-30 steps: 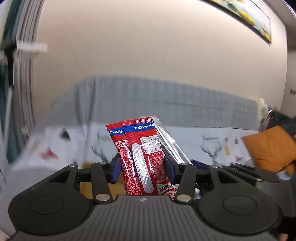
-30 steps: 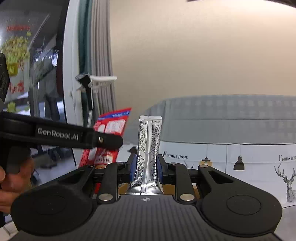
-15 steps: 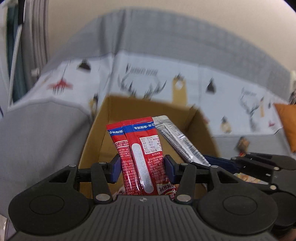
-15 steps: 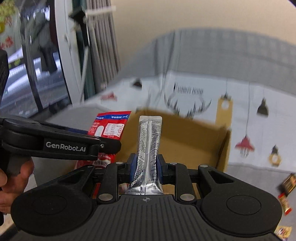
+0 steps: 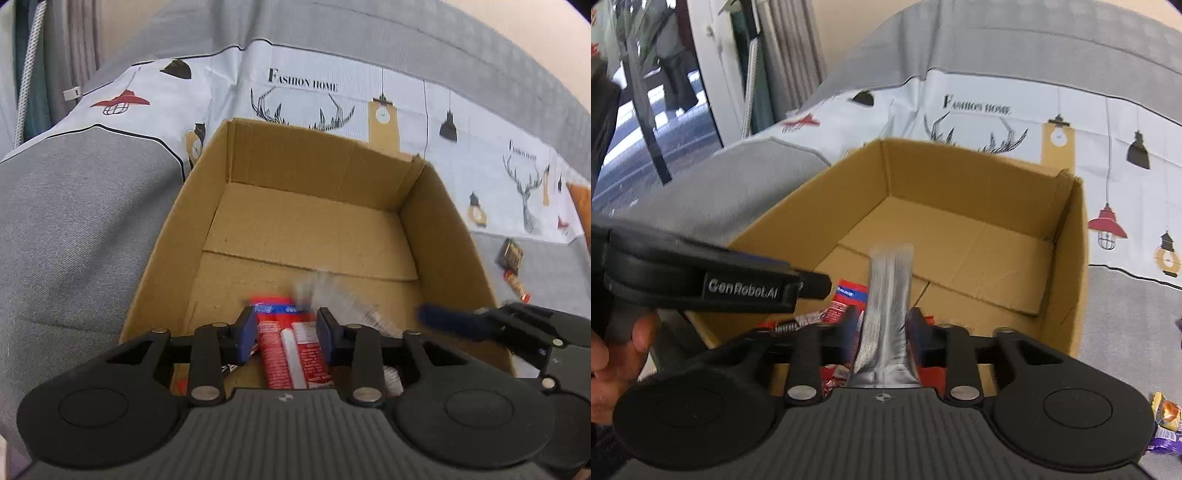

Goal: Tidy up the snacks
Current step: 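Open both tools to drop the sachet and silver stick into the box, then grasp the yellow wrapper with the left tool while the right tool grasps the purple bar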

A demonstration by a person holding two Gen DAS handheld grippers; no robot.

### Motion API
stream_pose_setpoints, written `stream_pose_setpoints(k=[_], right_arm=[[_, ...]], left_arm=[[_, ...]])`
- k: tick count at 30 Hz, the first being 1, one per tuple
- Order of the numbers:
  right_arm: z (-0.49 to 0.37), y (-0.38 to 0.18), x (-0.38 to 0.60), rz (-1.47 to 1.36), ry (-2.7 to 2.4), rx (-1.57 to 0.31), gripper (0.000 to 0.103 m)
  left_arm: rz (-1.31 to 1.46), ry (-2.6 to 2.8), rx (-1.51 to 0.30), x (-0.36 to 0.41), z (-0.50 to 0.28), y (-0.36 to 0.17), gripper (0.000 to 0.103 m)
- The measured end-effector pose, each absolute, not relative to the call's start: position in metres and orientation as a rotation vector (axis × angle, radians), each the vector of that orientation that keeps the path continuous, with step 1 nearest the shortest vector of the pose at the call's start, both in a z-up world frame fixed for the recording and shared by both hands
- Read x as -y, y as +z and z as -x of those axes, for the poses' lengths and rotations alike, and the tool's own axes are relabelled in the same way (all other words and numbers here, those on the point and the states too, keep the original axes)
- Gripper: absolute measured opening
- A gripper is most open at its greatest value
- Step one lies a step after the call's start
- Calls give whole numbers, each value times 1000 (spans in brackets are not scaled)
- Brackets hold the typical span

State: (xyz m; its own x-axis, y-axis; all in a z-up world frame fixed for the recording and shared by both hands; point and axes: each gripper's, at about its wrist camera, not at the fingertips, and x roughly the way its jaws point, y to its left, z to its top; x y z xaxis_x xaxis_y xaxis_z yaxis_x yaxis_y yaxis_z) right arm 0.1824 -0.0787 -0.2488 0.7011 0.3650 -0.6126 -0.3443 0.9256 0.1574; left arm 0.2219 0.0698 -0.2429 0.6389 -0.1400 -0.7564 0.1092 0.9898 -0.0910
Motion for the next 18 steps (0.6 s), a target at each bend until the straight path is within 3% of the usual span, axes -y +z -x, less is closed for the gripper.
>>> stream_pose_setpoints(k=[1, 2, 3, 10, 18], right_arm=[[-182, -245, 83, -47, 387, -673, 78], [-180, -242, 87, -60, 375, -652, 78], [-178, -240, 91, -63, 369, -637, 78], [-158, -226, 150, -123, 287, -555, 82], [-129, -248, 259, -204, 96, -537, 82]], left_arm=[[59, -124, -863, -71, -220, -239, 70], [74, -123, -859, -71, -220, -234, 91], [80, -123, -851, -68, -219, -230, 94], [11, -237, -807, -2, -212, -208, 96], [-71, -447, -835, 120, -212, -220, 96]])
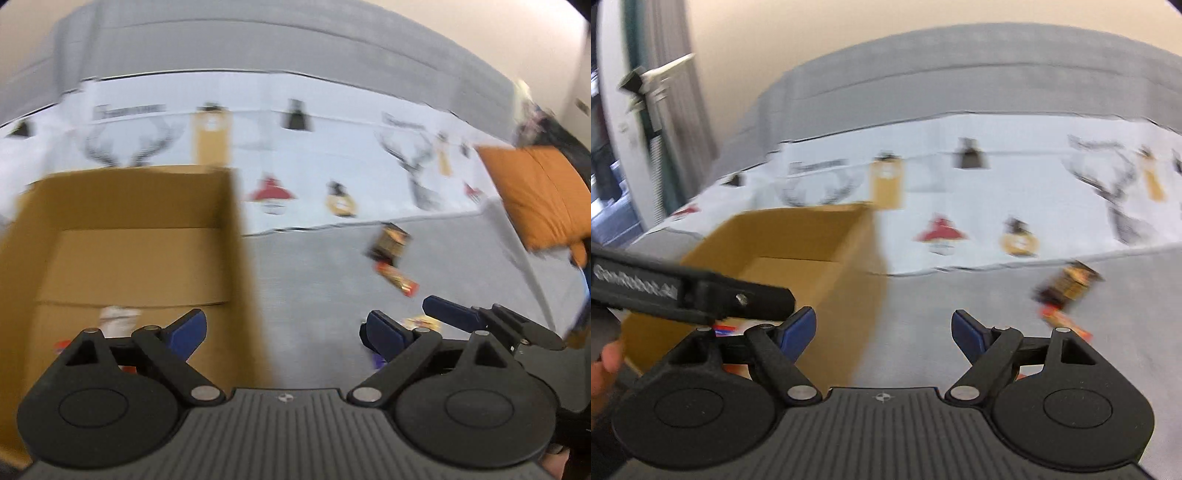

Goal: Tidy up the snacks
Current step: 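Grasp the yellow wrapper with the left tool while the right tool grasps the purple bar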

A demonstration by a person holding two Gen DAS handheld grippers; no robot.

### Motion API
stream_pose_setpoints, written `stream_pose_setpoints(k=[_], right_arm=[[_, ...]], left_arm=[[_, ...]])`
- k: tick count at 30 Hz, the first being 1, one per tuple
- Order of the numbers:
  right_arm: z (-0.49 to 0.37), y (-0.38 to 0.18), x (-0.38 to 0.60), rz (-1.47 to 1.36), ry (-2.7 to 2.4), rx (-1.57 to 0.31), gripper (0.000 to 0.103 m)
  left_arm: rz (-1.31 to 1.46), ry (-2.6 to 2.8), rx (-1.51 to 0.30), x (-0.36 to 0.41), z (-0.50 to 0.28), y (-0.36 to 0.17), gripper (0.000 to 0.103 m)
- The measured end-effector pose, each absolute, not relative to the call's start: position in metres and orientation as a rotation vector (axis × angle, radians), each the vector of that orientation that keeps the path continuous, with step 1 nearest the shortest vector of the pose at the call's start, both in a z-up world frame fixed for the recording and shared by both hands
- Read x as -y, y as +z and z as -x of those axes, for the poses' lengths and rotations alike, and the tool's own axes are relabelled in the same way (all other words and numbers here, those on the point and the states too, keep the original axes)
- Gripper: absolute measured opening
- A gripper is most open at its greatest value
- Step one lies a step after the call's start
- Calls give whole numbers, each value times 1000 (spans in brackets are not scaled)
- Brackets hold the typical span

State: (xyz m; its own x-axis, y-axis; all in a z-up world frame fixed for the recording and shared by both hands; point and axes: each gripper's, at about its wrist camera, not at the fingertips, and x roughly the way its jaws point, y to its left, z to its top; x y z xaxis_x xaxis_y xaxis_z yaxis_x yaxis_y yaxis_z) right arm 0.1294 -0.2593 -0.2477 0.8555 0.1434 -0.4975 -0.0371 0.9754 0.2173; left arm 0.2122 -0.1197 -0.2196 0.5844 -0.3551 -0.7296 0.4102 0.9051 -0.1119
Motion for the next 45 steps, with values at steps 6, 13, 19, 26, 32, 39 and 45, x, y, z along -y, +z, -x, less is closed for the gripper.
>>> stream_pose_setpoints(k=[6, 13, 19, 26, 32, 39, 45], right_arm=[[-110, -285, 346, -317, -66, -583, 80], [-115, -340, 398, -508, -130, -730, 53], [-129, -369, 405, -599, -118, -761, 10], [-144, -378, 420, -674, -124, -724, 1], [-164, -362, 438, -609, -155, -661, 1], [-175, -362, 451, -653, -223, -669, 54], [-193, -368, 429, -678, -194, -698, 57]], left_arm=[[-171, -534, -840, 204, -224, -260, 96], [-219, -630, -925, 256, -262, -321, 75], [-192, -707, -1049, 272, -281, -364, 38], [-112, -642, -1047, 260, -280, -366, 30], [-157, -424, -978, 235, -288, -353, 30], [-137, -486, -1060, 228, -300, -359, 37], [-73, -484, -1042, 232, -295, -363, 36]])
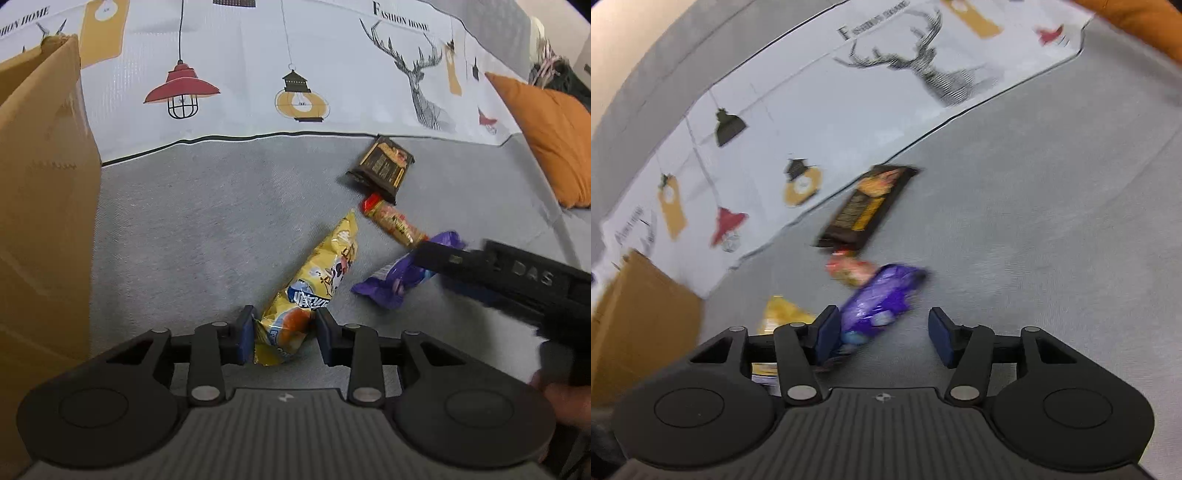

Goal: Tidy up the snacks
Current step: 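Grasp the yellow wrapper with the left tool while the right tool grasps the purple bar, then lift and carry the yellow wrapper and purple bar over the box with both tools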

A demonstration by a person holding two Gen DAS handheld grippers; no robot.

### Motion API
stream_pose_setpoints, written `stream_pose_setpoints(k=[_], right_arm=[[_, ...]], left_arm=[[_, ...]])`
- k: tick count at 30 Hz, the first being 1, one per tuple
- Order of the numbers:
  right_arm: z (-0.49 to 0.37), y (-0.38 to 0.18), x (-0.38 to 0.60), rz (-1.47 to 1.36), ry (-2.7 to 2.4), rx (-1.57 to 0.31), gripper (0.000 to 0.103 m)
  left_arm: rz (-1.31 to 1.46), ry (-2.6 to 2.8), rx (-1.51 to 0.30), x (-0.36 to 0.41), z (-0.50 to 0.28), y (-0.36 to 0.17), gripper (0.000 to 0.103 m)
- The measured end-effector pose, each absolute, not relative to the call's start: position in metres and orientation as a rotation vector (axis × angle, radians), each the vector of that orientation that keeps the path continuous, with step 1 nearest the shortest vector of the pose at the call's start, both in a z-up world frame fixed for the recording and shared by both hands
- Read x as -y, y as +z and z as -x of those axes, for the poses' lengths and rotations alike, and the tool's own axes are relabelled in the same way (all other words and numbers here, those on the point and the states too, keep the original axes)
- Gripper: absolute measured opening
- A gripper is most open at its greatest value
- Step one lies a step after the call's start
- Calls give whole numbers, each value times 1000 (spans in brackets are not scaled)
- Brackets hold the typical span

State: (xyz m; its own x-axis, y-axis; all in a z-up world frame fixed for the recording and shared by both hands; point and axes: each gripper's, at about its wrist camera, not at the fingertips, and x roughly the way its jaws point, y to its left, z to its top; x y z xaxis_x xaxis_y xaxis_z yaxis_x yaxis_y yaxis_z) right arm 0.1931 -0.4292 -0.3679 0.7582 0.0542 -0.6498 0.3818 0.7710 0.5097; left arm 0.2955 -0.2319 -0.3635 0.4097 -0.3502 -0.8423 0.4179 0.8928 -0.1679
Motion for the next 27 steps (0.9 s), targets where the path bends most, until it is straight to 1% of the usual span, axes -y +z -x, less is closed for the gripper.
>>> stream_pose_setpoints(k=[2, 3, 4, 5, 6, 7, 9, 11, 12, 13, 15, 16, 17, 20, 21, 23, 24, 26, 27], right_arm=[[-205, -370, 423, -711, -161, -701, 60], [-210, -371, 420, -704, -159, -701, 60], [-213, -370, 417, -680, -161, -701, 58], [-217, -369, 413, -642, -164, -704, 53], [-219, -369, 411, -601, -174, -709, 31], [-219, -369, 411, -568, -183, -718, 26], [-214, -373, 419, -597, -158, -709, 21], [-205, -369, 420, -566, -155, -726, 20], [-201, -366, 419, -545, -157, -735, 17], [-195, -362, 418, -527, -145, -740, 17], [-185, -357, 415, -473, -126, -763, 17], [-182, -358, 415, -465, -117, -781, 20], [-181, -361, 416, -484, -105, -792, 21], [-186, -366, 417, -496, -84, -805, 23], [-188, -366, 416, -479, -82, -801, 23], [-192, -369, 415, -458, -77, -782, 23], [-193, -371, 416, -465, -74, -767, 23], [-194, -373, 417, -464, -67, -747, 23], [-195, -373, 416, -454, -64, -744, 21]], left_arm=[[-58, -488, -1046, 234, -296, -363, 29], [-56, -488, -1049, 235, -296, -363, 29], [-55, -485, -1051, 235, -297, -363, 28], [-54, -482, -1053, 236, -297, -363, 28], [-54, -482, -1054, 235, -297, -363, 28], [-56, -482, -1055, 236, -297, -363, 28], [-55, -470, -1062, 235, -296, -362, 28], [-57, -458, -1080, 234, -290, -358, 28], [-57, -469, -1084, 234, -286, -356, 28], [-56, -484, -1088, 234, -282, -355, 28], [-67, -514, -1112, 238, -277, -356, 37], [-60, -527, -1129, 240, -277, -358, 48], [-53, -534, -1122, 242, -278, -359, 58], [-114, -533, -1088, 257, -285, -363, 60], [-127, -536, -1079, 262, -288, -363, 59], [-167, -553, -1057, 272, -293, -365, 47], [-190, -553, -1049, 275, -294, -366, 37], [-197, -537, -1053, 275, -297, -365, 20], [-182, -530, -1068, 273, -298, -364, 18]])
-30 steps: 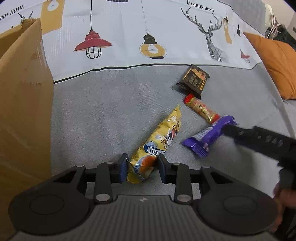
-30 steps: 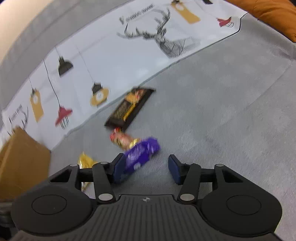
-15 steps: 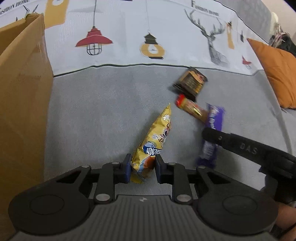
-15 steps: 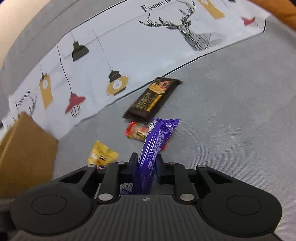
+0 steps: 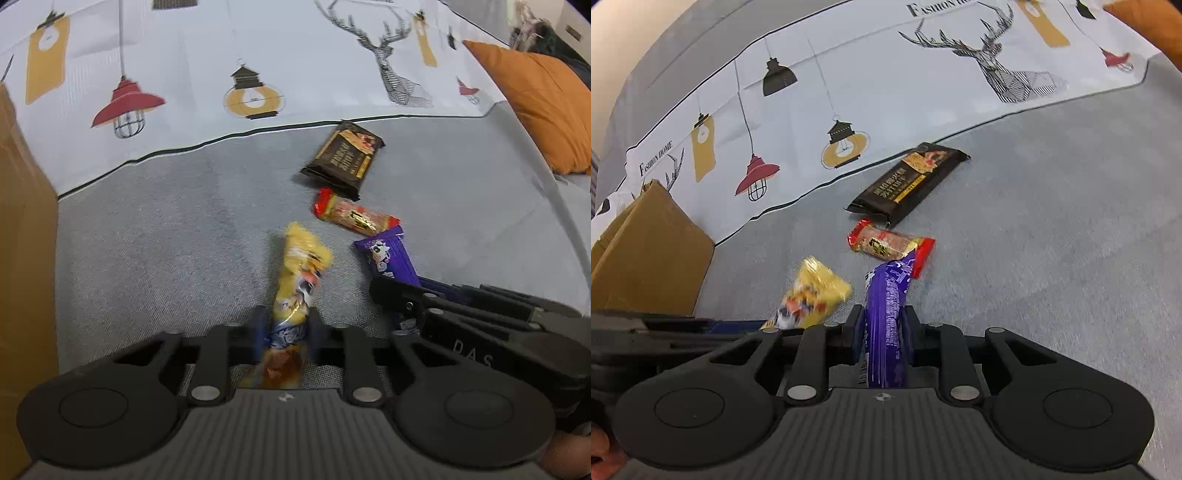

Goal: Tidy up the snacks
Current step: 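Lift and carry the yellow wrapper and purple bar over the box with both tools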

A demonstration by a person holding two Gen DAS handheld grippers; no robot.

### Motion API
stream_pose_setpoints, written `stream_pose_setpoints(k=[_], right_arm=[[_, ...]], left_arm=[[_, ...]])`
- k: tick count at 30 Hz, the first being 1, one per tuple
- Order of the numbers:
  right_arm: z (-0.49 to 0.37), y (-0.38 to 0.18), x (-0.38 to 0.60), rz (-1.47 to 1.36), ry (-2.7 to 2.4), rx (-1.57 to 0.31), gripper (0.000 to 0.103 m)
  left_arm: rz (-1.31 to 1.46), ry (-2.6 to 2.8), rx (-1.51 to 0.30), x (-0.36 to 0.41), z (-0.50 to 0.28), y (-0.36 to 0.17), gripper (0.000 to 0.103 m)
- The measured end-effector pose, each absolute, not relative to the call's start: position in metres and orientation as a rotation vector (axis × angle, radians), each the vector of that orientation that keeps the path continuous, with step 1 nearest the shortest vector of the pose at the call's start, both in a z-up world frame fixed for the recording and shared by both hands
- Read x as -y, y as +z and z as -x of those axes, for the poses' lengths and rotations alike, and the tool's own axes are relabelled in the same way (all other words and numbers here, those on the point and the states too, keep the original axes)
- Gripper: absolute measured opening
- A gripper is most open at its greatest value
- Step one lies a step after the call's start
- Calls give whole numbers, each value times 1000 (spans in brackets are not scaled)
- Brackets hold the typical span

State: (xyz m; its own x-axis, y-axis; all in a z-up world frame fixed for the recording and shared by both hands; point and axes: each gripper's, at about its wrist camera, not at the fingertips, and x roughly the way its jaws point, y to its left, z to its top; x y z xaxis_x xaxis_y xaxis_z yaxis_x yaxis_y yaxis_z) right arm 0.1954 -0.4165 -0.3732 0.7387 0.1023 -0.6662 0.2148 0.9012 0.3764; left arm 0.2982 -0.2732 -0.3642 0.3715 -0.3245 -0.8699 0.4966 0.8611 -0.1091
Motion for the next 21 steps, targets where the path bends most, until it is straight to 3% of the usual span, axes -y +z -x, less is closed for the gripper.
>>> stream_pose_setpoints(k=[2, 8, 21], right_arm=[[-195, -371, 417, -454, -76, -739, 16], [-189, -348, 405, -454, -28, -680, 16], [-156, -245, 307, -321, 137, -482, 16]], left_arm=[[-145, -506, -1098, 268, -301, -359, 15], [-109, -477, -1073, 246, -287, -326, 15], [-64, -422, -791, 156, -233, -196, 15]])
